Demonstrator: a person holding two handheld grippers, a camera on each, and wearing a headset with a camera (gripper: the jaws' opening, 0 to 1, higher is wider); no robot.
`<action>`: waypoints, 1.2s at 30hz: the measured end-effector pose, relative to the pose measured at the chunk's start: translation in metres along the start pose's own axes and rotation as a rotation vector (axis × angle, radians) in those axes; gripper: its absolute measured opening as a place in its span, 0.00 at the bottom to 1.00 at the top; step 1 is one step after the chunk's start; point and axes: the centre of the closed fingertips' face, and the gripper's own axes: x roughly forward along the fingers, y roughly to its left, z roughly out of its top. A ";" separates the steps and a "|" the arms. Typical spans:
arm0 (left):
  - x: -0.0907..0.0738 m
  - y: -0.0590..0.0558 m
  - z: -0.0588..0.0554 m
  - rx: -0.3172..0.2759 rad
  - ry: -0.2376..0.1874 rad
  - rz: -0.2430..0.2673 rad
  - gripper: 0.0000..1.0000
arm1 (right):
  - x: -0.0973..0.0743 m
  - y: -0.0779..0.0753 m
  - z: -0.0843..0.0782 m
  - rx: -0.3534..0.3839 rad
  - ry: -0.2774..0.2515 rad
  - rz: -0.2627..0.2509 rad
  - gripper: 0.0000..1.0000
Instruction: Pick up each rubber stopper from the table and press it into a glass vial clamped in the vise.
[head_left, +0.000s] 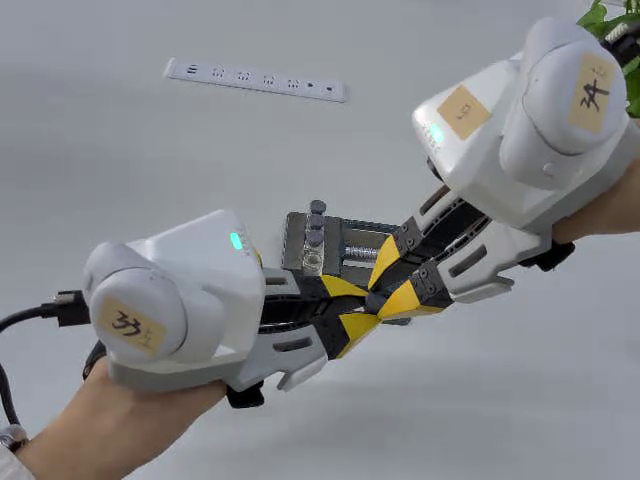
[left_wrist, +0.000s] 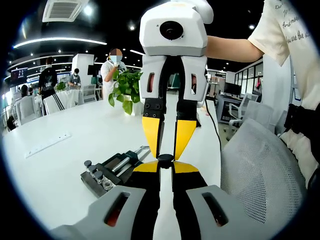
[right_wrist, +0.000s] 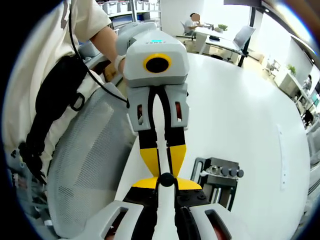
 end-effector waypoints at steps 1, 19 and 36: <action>0.000 -0.001 0.000 0.002 0.000 0.000 0.04 | 0.000 0.000 0.000 0.001 0.001 0.001 0.08; 0.001 0.000 -0.002 0.024 0.002 0.019 0.06 | 0.003 -0.002 0.000 0.021 0.002 0.018 0.06; -0.022 0.053 -0.038 -0.068 0.078 0.184 0.66 | 0.004 -0.024 -0.002 -0.008 0.024 0.009 0.06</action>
